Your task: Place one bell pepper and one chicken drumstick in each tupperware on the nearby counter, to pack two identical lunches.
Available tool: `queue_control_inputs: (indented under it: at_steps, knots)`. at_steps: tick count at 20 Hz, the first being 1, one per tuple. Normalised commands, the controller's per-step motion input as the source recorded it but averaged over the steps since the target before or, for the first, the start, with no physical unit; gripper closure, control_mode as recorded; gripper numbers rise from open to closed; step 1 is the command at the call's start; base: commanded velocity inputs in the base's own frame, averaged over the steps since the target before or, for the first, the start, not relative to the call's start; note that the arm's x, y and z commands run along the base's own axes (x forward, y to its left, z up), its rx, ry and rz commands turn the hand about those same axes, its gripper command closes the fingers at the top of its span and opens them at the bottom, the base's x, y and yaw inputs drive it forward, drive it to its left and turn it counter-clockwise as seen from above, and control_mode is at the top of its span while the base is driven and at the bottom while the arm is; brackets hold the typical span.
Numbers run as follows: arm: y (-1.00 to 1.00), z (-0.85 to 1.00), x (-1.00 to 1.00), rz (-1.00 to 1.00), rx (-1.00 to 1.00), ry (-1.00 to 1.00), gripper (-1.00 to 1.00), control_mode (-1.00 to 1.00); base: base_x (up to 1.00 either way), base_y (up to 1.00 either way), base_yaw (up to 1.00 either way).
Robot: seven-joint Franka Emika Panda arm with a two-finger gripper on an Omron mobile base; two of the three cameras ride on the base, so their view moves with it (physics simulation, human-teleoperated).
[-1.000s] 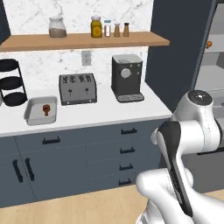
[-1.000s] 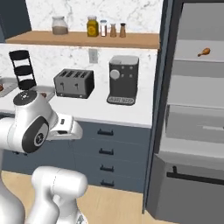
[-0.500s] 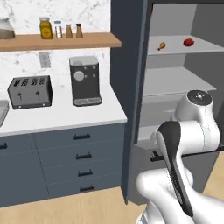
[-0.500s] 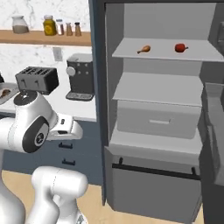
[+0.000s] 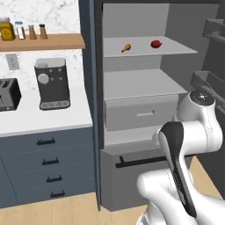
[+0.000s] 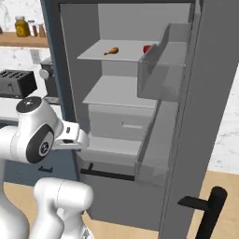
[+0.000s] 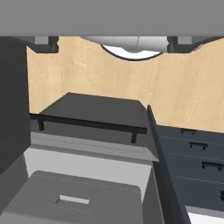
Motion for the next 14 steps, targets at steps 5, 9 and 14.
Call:
queue_control_inputs:
  at_steps: [5,9,14]
  knots:
    - [0.0,0.0,0.0,0.0,0.0,0.0,-1.0,1.0,0.32,-0.26,-0.03]
    - [0.0,0.0,0.0,0.0,0.0,0.0,-1.0,1.0,0.55,-0.23,-0.09]
    - [0.0,0.0,0.0,0.0,0.0,0.0,-1.0,1.0,0.68,-0.28,-0.1]
